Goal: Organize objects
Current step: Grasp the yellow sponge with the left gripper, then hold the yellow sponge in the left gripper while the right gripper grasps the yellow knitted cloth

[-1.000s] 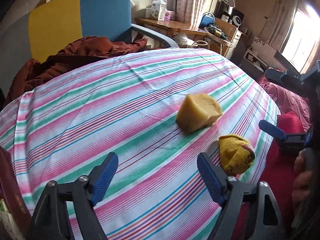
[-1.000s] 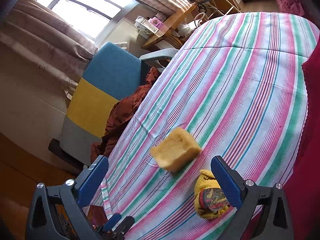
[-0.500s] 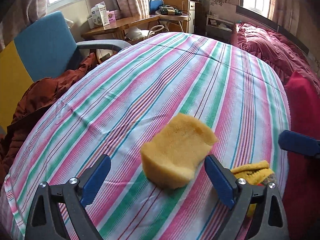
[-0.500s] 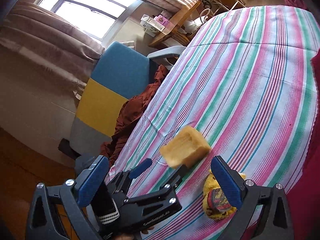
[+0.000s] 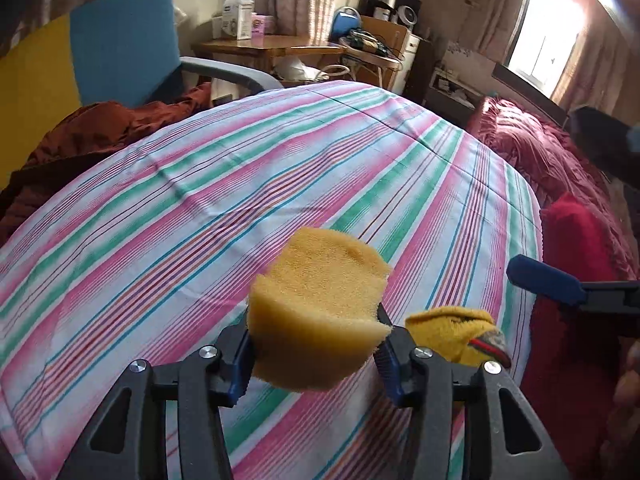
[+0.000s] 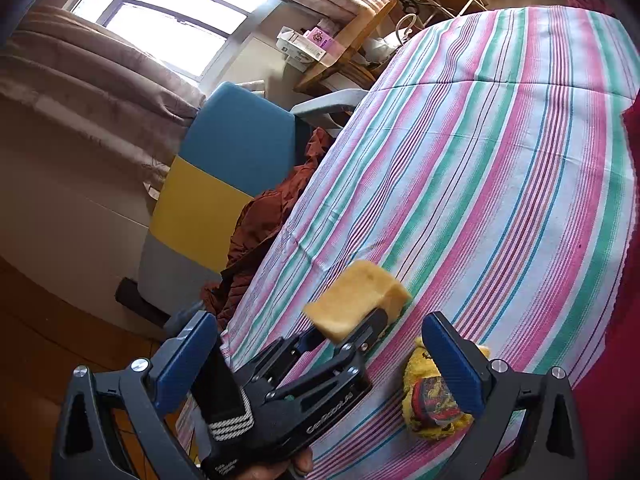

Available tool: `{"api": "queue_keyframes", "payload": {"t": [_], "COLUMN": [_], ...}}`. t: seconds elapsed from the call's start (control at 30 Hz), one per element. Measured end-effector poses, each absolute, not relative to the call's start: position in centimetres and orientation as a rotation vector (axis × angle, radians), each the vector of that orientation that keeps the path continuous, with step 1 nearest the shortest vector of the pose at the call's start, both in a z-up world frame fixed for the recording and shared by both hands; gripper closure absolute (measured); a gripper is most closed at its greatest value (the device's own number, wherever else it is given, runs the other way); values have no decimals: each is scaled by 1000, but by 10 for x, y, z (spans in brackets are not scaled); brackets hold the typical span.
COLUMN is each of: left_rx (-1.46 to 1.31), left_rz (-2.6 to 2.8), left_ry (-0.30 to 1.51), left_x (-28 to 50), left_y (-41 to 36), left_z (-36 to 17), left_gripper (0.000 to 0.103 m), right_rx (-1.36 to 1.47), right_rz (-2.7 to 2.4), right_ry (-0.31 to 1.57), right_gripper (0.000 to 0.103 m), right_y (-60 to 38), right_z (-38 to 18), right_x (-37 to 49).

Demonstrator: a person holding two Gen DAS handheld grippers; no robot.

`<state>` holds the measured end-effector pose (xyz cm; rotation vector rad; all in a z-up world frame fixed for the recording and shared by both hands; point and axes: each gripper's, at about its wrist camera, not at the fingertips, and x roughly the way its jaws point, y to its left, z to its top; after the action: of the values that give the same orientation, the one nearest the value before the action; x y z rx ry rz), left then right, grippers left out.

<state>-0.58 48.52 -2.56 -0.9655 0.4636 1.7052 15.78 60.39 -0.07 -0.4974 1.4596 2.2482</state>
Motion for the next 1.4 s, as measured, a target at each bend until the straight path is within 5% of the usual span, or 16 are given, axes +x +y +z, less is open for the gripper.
{"api": "queue_keyframes", "payload": {"t": [0.5,1.07,1.27,1.4], "left_rx": [-1061,-988,-988,-984], "left_rz": [2034,2059,2038,2043], "left_ry": [347,414,402,387], "left_x": [11,20,19,19], "left_y": [315,320,315,313], "left_z": [-46,-60,-61,-61], "left_gripper": [50,54,54,54], "right_rx": [-662,-809,-967,-1145], "right_rz": [2150,2074,2045,2064], "right_ry": [1320,1113,1214,995], "right_gripper": [0,0,0,0], "right_y": [599,590,593,596], "right_z": [-2,1,-14,-1], "right_x": [147,133,121,109]}}
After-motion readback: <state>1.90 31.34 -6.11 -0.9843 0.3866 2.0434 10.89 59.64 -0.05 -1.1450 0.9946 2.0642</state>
